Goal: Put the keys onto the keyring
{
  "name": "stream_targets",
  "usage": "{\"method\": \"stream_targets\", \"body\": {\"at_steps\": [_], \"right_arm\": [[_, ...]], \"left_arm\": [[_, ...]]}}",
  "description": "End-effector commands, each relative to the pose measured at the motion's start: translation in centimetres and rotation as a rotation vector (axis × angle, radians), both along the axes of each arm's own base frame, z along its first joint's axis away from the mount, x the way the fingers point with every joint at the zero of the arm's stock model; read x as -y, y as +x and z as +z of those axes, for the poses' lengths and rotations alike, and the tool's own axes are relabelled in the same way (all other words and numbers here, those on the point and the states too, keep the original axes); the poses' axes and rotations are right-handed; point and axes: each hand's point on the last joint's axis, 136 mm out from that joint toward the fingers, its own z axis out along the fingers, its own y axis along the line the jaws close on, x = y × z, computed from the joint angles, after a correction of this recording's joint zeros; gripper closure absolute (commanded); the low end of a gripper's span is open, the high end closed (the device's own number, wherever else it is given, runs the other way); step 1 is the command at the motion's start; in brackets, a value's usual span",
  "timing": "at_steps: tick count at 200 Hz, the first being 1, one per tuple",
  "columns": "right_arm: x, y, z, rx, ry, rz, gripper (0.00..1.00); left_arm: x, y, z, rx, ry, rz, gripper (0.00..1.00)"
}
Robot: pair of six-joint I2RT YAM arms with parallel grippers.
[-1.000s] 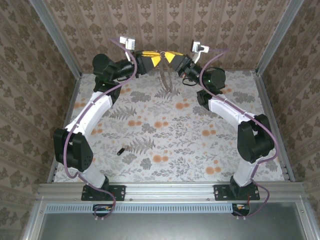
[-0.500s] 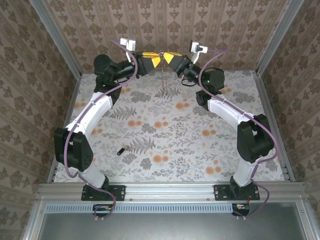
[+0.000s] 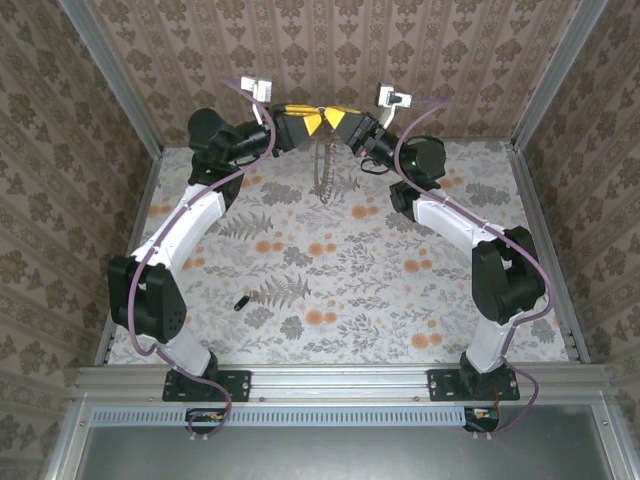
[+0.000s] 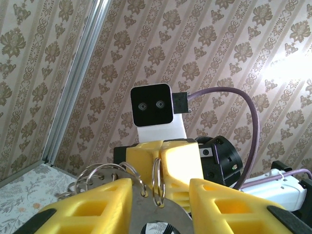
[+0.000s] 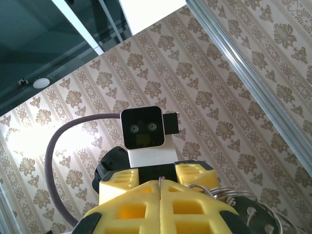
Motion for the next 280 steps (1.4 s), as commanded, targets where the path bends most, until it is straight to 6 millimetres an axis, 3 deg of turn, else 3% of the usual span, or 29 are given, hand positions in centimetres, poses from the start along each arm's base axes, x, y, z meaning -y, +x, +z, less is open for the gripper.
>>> {"method": "stream_targets", "body": {"at_steps": [1,59,92,114,125,135,170,208,280], "right_arm": [[0.3,-1.5,2.6,0.086,0.047,0.013,1.00],[0.2,-1.6,2.6,0.083,0.043,0.020,1.00],[0.0,-1.2,2.2,0.057,0.027,0.025,1.00],[0.7,-0.4,1.7,0.007,0.002,0.000,0.59],[1.4,0.0,1.6,-0.019,-0.011,-0.022,0.48],[2.0,0.2,1.4,-0.039,-0.030,-0.040,0.46],[3.1,0.0,0.9,-0.083,-0.138,-0.082,0.44],[2.4,-1.1,-0.5,-0.109,-0.299,-0.062,0.47],[1.0,-5.1,-1.3,-0.048,-0.439,0.040,0.58]], "left_arm": [[0.1,-0.8,1.2,0.064,-0.008,-0.011,0.67],[0.4,-1.1,1.0,0.063,-0.003,-0.025,0.84],[0.4,-1.3,1.1,0.078,0.004,-0.034,1.00],[0.2,-1.7,1.3,0.105,0.021,-0.046,1.00],[0.1,-2.0,1.3,0.123,0.040,-0.053,1.00],[0.1,-2.3,1.0,0.140,0.064,-0.061,1.00],[-0.1,-3.5,-0.2,0.199,0.184,-0.092,1.00],[-0.6,-4.9,-0.7,0.251,0.280,-0.125,1.00],[-1.2,-5.8,-0.2,0.262,0.279,-0.179,1.00]]}}
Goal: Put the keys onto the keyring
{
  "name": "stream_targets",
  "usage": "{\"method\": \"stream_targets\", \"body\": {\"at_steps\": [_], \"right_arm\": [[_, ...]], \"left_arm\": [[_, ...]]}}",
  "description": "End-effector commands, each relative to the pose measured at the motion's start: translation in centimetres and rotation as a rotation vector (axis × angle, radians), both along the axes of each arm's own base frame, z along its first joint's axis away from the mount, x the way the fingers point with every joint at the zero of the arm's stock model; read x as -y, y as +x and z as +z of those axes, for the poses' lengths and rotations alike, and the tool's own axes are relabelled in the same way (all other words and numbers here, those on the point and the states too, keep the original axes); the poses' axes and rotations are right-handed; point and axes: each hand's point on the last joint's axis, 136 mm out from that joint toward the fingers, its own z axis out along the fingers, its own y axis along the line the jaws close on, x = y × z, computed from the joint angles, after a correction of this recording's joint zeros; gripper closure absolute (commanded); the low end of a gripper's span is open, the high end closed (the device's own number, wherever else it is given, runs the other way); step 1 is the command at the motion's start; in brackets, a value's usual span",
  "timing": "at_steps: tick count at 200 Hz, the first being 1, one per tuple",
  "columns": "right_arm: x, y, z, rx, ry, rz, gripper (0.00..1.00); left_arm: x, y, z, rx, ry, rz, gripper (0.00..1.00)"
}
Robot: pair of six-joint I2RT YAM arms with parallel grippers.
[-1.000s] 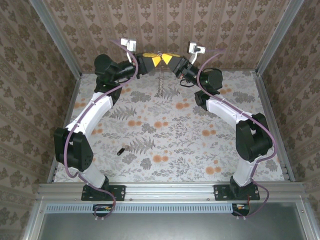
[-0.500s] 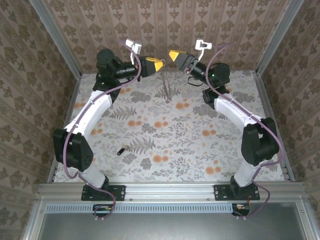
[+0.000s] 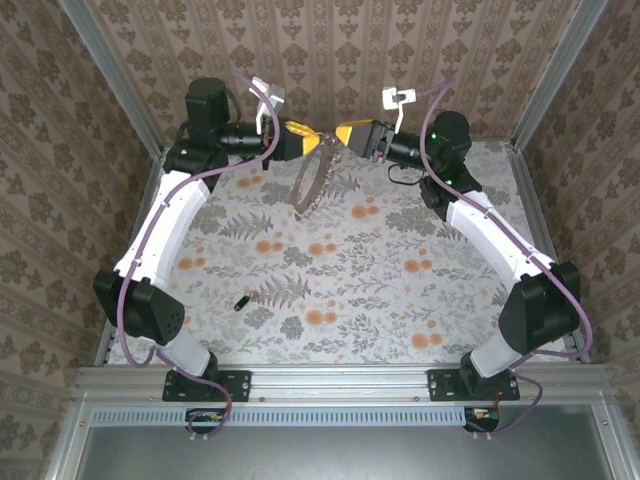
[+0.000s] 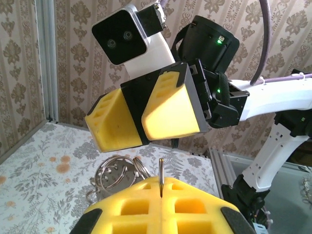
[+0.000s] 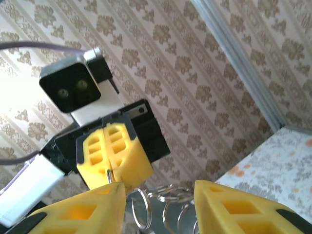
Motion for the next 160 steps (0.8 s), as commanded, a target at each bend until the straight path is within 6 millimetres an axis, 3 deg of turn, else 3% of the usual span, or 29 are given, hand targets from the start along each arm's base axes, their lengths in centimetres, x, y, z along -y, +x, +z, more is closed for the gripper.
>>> {"method": "stream_targets", "body": {"at_steps": [1,77,160], "right_arm": [[-0.6,-3.2,1.6,0.085,-0.048,0.067,0.58],[-1.2,-4.8,2.5,0.123,-0.053,0.081,0.60],[-1.6,-4.6,2.7,0.131,-0.050,0.071,0.65]], "left_arm": [[-0.7,-1.9,1.7,0.068,-0.016,-0.051,1.00],[-0.7,-2.3,1.7,0.067,-0.014,-0.058,1.00],[-0.5,-2.4,1.6,0.064,-0.014,-0.065,1.00]]}}
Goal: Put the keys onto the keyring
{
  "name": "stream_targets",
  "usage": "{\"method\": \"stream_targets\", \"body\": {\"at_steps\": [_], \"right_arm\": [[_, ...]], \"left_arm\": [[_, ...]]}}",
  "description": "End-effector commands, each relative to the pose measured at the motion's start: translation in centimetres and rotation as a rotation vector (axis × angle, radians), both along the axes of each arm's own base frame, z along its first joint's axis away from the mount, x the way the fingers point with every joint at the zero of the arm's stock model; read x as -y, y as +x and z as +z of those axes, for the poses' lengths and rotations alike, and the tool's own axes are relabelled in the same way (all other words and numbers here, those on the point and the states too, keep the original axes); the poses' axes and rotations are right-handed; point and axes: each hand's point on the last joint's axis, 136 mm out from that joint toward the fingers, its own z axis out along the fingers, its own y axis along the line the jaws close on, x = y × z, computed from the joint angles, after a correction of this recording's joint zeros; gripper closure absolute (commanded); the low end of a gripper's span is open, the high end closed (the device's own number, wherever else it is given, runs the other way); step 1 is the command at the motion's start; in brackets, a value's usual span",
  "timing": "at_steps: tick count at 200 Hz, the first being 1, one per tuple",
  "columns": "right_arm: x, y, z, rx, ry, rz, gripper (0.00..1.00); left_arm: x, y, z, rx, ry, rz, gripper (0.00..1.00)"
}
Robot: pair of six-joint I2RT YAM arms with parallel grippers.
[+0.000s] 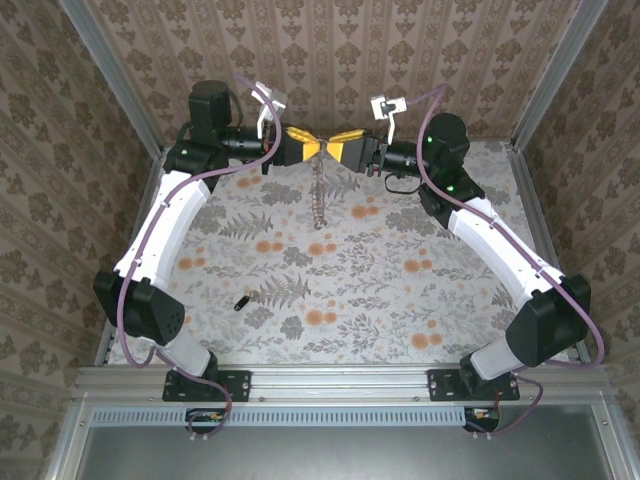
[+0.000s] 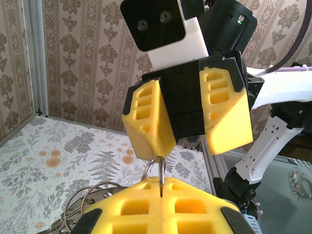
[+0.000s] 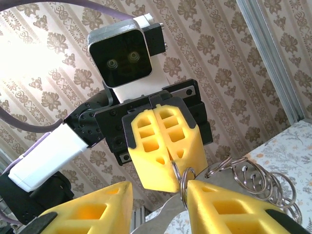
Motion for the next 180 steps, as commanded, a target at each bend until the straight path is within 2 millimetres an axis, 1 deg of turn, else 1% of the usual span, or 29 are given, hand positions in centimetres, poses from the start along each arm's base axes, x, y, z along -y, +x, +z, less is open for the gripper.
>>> {"method": "stream_targets", "body": {"at_steps": [1,26,58,95,113,141,180], "right_arm": [[0.2,-0.8,1.9,0.063,0.012,-0.004,0.64],[0.8,-0.9,2.1,0.083,0.001,-0.046,0.65],[1.2,-1.5,2.9,0.106,0.013,-0.059,0.66],[0.8,-1.5,3.4,0.109,0.033,-0.036,0.68],[0.3,-1.6,3.5,0.104,0.038,-0.016,0.68],[-0.5,-1.2,3.2,0.095,0.035,0.001,0.68],[-0.8,-0.4,2.4,0.076,0.032,-0.009,0.68]], "left_arm": [[-0.4,-1.8,2.3,0.080,-0.030,-0.038,1.00],[-0.4,-1.7,2.2,0.078,-0.030,-0.038,1.00],[-0.4,-1.7,2.3,0.080,-0.031,-0.042,1.00],[-0.3,-1.7,2.2,0.077,-0.031,-0.045,1.00],[-0.3,-1.7,2.1,0.076,-0.031,-0.047,1.00],[-0.3,-1.8,2.1,0.075,-0.031,-0.050,1.00],[-0.3,-1.8,2.1,0.074,-0.032,-0.053,1.00]]}}
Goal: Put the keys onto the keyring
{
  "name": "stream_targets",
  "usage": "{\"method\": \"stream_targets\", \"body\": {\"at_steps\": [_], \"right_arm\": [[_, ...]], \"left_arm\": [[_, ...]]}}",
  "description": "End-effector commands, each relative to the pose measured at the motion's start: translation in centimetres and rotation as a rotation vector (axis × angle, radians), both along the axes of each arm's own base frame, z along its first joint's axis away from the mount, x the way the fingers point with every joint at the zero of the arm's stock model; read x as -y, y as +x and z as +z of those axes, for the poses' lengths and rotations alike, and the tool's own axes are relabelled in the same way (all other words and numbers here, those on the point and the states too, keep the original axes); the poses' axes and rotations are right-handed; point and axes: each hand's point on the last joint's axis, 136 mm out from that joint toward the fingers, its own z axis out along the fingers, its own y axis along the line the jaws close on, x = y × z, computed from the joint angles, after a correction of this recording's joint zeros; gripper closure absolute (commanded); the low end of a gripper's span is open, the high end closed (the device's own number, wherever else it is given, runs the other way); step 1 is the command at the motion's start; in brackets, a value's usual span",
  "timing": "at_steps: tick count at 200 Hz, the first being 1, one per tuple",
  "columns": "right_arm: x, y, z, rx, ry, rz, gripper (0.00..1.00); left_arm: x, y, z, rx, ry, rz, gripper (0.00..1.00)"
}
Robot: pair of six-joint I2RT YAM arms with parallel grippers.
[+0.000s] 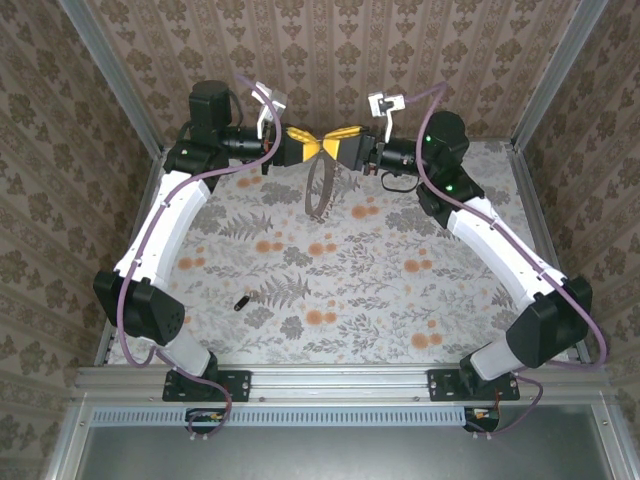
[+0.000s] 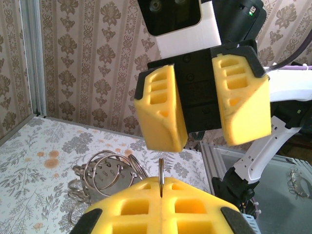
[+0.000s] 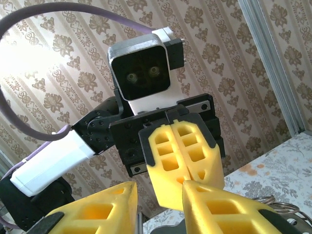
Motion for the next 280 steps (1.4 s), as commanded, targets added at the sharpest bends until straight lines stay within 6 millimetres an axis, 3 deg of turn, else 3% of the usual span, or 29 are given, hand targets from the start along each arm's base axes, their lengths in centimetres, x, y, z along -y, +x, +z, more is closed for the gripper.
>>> {"method": "stream_targets", "body": {"at_steps": [1,146,257,280], "right_arm": [[-0.1,0.0,1.1,0.036,0.023,0.000,0.68],[0.6,1.0,-0.2,0.018,0.003,-0.045,0.64],[-0.4,1.0,-1.0,-0.016,0.002,0.016,0.64],[-0.6,1.0,-1.1,-0.017,0.000,0.023,0.68]], "left_arm": [[-0.3,-1.7,2.1,0.075,-0.031,-0.045,1.00],[-0.3,-1.8,2.0,0.074,-0.032,-0.056,1.00],[-0.3,-1.9,2.0,0.074,-0.032,-0.057,1.00],[-0.2,-1.9,1.9,0.073,-0.032,-0.057,1.00]]}}
